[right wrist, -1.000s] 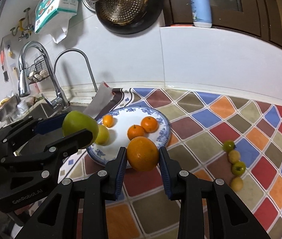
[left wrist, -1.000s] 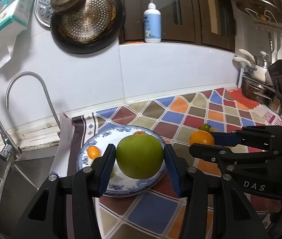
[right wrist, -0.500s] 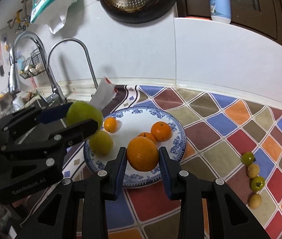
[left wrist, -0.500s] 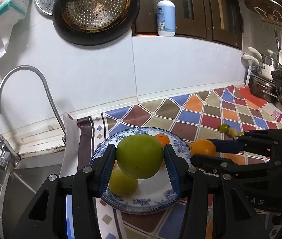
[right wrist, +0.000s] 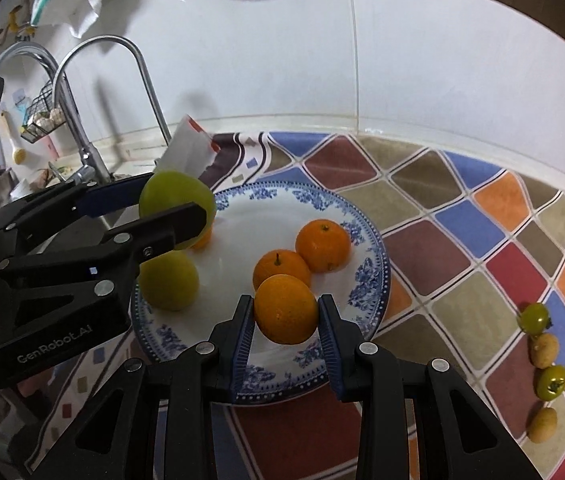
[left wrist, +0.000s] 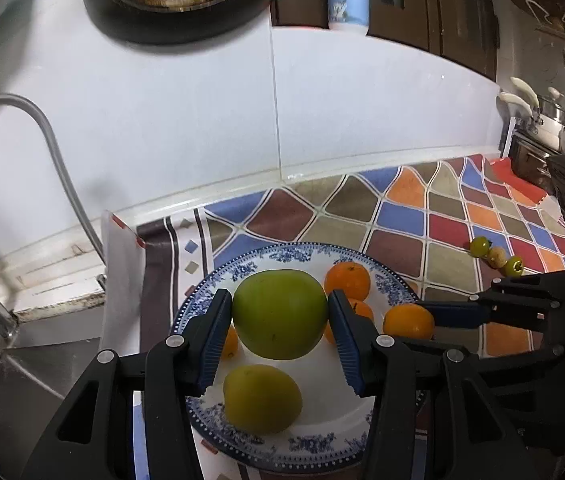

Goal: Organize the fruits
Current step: 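Carry the apple and orange onto the plate and open both tools, then lift both open tools off the plate back toward the small fruits, then grasp a small yellow citrus with the left tool while the right tool grasps a green citrus, then carry both small citrus onto the plate and open both tools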

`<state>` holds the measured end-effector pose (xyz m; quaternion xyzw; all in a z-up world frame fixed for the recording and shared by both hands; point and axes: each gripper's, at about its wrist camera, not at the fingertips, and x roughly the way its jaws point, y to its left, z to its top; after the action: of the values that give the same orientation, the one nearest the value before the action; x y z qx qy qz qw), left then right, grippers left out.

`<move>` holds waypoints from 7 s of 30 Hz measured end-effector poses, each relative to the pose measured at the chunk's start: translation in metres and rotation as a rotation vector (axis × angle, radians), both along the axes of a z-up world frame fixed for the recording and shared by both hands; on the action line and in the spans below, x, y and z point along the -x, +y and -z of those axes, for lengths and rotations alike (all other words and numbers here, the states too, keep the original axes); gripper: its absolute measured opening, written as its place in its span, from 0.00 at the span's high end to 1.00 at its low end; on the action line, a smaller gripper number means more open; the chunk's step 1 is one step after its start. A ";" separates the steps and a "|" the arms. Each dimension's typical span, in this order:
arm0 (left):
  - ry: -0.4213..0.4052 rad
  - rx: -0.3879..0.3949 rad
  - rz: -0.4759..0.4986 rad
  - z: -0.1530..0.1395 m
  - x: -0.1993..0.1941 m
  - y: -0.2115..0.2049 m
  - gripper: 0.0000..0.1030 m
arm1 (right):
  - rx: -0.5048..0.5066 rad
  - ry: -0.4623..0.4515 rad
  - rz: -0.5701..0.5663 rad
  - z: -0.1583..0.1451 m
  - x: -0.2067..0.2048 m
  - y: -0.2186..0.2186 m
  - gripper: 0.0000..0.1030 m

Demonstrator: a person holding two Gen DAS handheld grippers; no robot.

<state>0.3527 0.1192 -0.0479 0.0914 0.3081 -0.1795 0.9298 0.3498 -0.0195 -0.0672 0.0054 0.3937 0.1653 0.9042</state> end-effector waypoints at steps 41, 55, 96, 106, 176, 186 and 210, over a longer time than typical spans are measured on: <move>-0.015 0.056 -0.081 -0.020 0.037 0.001 0.36 | -0.015 -0.048 0.082 -0.018 0.026 -0.016 0.61; -0.076 0.055 -0.096 -0.047 0.096 -0.019 0.18 | 0.001 -0.144 0.153 -0.051 0.083 -0.046 0.54; -0.035 0.030 0.040 -0.013 0.153 -0.199 0.11 | 0.077 -0.144 0.167 -0.046 0.141 -0.212 0.49; 0.057 0.021 0.083 0.013 0.122 -0.237 0.25 | 0.093 -0.091 0.041 -0.025 0.102 -0.237 0.49; 0.046 0.052 -0.031 -0.003 0.097 -0.212 0.74 | 0.004 -0.059 0.005 -0.014 0.062 -0.226 0.72; -0.028 0.065 -0.058 -0.027 0.123 -0.183 0.74 | -0.030 -0.115 0.006 -0.040 0.089 -0.202 0.72; -0.111 0.052 -0.096 -0.056 0.121 -0.072 0.74 | -0.062 -0.194 -0.037 -0.072 0.095 -0.090 0.72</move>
<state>0.2316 0.0469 0.0085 0.0621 0.2551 -0.1372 0.9551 0.2553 -0.1094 0.0052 0.0100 0.2989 0.1937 0.9344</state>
